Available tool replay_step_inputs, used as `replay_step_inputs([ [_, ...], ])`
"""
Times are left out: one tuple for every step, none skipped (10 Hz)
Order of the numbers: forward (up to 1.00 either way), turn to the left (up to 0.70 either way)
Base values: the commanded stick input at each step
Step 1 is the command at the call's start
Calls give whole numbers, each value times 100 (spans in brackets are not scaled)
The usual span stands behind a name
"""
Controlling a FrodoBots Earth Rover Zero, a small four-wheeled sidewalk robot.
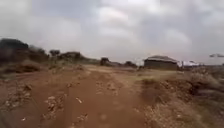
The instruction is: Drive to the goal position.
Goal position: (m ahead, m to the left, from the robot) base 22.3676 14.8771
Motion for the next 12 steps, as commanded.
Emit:
replay_step_inputs([
  [50,28],
  [50,50],
  [50,38],
  [50,15],
  [50,0],
  [50,0],
  [50,0],
  [50,0],
  [50,46],
  [50,36],
  [50,10],
  [50,0],
])
